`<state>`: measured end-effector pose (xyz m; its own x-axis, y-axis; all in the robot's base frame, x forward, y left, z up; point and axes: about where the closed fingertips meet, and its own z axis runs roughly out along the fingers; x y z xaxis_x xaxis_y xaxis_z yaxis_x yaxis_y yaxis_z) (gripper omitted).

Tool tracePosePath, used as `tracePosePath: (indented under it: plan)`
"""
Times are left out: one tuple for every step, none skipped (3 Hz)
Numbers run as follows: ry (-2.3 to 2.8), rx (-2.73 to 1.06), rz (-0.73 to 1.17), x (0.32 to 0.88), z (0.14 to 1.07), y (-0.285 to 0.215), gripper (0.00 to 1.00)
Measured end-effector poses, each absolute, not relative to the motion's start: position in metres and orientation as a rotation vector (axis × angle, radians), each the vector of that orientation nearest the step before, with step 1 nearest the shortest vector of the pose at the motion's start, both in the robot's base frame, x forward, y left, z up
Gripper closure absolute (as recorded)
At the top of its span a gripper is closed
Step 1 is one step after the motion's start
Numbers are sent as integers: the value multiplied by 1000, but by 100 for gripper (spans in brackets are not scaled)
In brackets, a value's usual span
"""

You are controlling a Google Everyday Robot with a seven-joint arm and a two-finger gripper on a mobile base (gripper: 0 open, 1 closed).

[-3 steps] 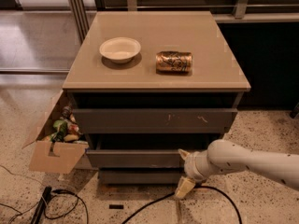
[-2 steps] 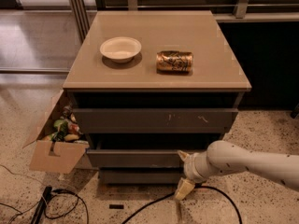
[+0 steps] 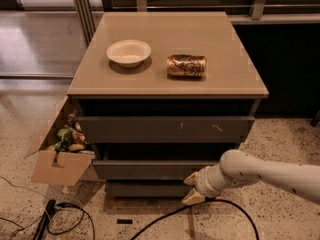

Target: Close middle drawer

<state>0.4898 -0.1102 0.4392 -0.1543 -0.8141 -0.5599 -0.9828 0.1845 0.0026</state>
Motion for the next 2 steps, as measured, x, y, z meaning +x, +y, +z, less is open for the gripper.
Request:
tracePosePath:
  plan:
    - [2070,-1665,582,476,407,-110,67]
    - [2114,-1642,486,503,385,-117,91]
